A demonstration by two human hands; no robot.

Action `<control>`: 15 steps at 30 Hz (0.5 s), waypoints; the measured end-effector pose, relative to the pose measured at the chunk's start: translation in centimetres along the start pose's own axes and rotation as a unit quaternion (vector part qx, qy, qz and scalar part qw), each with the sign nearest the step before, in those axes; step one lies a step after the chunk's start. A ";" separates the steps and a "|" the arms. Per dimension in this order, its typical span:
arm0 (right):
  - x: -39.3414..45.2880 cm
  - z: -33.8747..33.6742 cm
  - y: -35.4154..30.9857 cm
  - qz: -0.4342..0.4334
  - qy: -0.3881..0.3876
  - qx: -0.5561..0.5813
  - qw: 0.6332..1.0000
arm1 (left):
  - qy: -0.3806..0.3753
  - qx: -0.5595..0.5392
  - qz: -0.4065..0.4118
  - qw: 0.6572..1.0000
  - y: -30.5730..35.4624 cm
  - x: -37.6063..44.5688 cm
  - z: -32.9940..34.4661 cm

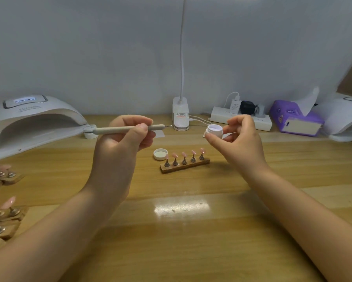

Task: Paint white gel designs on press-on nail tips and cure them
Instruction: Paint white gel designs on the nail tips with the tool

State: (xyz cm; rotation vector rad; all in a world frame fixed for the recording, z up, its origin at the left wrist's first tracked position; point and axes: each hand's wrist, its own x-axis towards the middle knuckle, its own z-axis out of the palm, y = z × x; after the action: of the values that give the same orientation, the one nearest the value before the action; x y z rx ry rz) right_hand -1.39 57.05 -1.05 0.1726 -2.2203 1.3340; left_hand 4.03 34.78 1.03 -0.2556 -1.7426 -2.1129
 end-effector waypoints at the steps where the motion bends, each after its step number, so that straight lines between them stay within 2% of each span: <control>1: 0.1 0.0 0.3 0.009 0.002 0.001 1.000 | -0.002 -0.009 -0.001 1.000 0.0 0.0 0.0; 15: -0.3 0.4 -0.5 -0.017 -0.012 -0.001 1.000 | -0.042 -0.151 -0.067 0.985 0.5 0.6 0.1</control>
State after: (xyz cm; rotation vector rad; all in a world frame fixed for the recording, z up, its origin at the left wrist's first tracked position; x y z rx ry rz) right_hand -1.06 56.39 -0.97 0.2244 -2.2294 1.3174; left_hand 3.66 34.66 1.72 -0.3206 -1.5163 -2.4976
